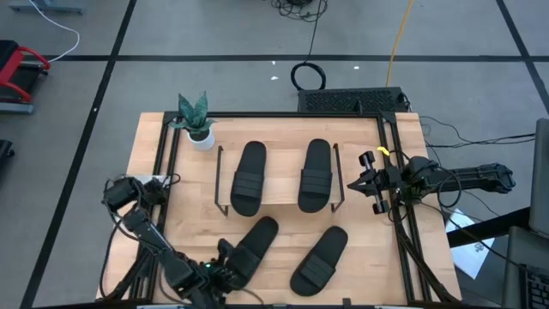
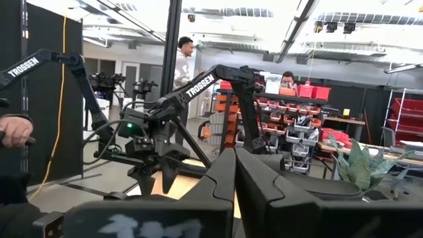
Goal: Pick and place slides into the shelf
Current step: Put the black slipper under the shelf
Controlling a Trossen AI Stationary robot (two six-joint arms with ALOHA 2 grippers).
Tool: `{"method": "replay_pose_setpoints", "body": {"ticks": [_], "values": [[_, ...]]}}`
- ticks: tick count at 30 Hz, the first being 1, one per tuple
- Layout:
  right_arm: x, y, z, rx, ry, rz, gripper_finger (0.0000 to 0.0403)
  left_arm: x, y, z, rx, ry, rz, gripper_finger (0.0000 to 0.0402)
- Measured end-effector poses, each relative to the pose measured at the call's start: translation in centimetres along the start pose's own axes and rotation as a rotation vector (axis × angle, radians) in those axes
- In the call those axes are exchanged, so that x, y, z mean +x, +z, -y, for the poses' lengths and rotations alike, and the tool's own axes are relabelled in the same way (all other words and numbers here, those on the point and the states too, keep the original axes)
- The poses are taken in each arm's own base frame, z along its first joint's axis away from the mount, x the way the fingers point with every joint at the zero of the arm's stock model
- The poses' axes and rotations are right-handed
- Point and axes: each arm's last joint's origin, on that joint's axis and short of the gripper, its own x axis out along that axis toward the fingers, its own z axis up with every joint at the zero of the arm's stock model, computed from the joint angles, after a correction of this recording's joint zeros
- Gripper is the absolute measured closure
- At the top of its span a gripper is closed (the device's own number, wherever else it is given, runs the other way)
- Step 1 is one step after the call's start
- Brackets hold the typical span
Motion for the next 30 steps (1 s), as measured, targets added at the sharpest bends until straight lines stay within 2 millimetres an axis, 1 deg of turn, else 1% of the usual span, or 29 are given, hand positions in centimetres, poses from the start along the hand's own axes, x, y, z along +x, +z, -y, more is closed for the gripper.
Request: {"method": "replay_pose_setpoints", "body": {"ticks": [3, 8, 11, 13, 15, 17, 23, 24, 25, 30], "values": [[0.0, 0.0, 0.0, -0.006, -0.001, 0.000, 0.0403, 1.0, -0.1, 0.0, 0.014, 0.012, -0.025, 0.0053], [0.0, 0.0, 0.0, -0.015, -0.001, 0.000, 0.0403, 2.5, -0.5, -0.1, 0.088, 0.092, -0.053, 0.0053], [0.0, 0.0, 0.0, -0.015, -0.001, 0.000, 0.0403, 3.3, -0.5, -0.6, 0.061, 0.103, -0.074, 0.0053], [0.0, 0.0, 0.0, -0.015, -0.001, 0.000, 0.0403, 3.6, -0.4, -0.9, 0.015, 0.086, -0.086, 0.0063], [0.0, 0.0, 0.0, -0.015, -0.001, 0.000, 0.0403, 3.8, -0.4, -1.0, -0.009, 0.067, -0.096, 0.0094], [0.0, 0.0, 0.0, -0.013, -0.001, 0.000, 0.0403, 3.8, -0.4, -1.0, -0.021, 0.057, -0.101, 0.0143], [0.0, 0.0, 0.0, -0.012, -0.001, 0.000, 0.0403, 3.7, -0.3, -0.9, -0.116, 0.022, -0.106, 0.0350], [0.0, 0.0, 0.0, -0.012, -0.001, 0.000, 0.0403, 3.6, -0.4, -0.7, -0.118, 0.018, -0.104, 0.0374], [0.0, 0.0, 0.0, -0.012, -0.001, 0.000, 0.0403, 3.5, -0.4, -0.6, -0.125, 0.023, -0.099, 0.0385], [0.0, 0.0, 0.0, -0.004, -0.001, -0.001, 0.0403, 2.8, -0.5, -0.6, -0.198, 0.115, -0.091, 0.0395]]}}
